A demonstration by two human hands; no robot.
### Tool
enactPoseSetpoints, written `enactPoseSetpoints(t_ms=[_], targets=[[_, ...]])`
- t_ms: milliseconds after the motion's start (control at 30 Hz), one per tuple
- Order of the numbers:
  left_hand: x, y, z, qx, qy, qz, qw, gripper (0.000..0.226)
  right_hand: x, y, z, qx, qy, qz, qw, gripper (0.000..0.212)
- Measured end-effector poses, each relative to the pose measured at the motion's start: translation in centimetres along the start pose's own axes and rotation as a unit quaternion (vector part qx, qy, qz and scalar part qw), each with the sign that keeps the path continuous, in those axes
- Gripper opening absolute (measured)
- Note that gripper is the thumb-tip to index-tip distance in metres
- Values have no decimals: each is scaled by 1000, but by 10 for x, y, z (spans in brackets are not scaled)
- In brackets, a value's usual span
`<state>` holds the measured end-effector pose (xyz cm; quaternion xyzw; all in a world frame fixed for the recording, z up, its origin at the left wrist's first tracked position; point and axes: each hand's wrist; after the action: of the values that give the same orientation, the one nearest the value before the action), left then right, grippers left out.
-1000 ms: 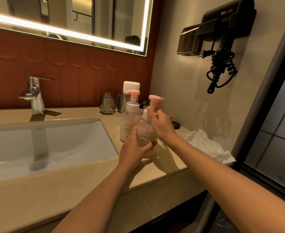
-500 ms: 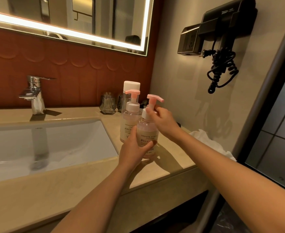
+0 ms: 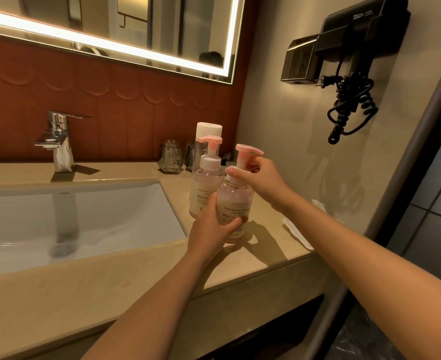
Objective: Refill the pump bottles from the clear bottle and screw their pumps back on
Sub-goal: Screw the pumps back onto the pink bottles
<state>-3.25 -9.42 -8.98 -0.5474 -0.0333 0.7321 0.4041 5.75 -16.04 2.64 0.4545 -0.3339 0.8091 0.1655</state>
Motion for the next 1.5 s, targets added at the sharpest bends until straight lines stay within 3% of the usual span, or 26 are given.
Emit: enactPoseSetpoints(t_ms=[233,567,700,800,933,1000,1100,1200,1367,1433,1500], targets=[[-2,1,1,4,7,-2,1000,71,4,3,11,44,-80,9,996,44],[-2,1,1,2,5,-7,1000,64,-6,4,0,33,-48,-1,998,52],[-1,1,0,-1,9,-3,1000,65,-7,3,-10,40,19,14,999,43],[-1,1,-1,-7,5,1,1000,70,-14,11,-11,61,-6,26,998,38],[1,0,-1,-6,1,-3,1000,70,-16,12,-4,-23,98,92,991,35],[1,0,-1,-4,1,-3,1000,71,-15,6,-4,-61,138,81,985,39],[2,-1,-3,-4,2,7,1000,73,-15,1,-12,-3,102,26,994,50],[2,-2,-4,-8,3,12,1000,71,-19,6,-16,36,41,36,998,57],[4,-2,-3,-4,2,2,1000,71,-23,21,-3,-80,212,154,962,44],[3,-2,-2,-6,1,1,1000,70,-19,13,-1,-96,229,132,960,38],[4,-2,-2,-5,-1,0,1000,69,-13,5,-5,-49,181,73,980,44]])
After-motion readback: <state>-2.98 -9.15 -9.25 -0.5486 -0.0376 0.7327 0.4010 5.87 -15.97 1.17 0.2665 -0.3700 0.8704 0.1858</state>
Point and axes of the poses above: each hand's wrist, its own y-axis away from the middle knuckle, its own z-axis out of the back of the hand, x = y × z, and after that the axes turned 6 degrees about -y, right-handed
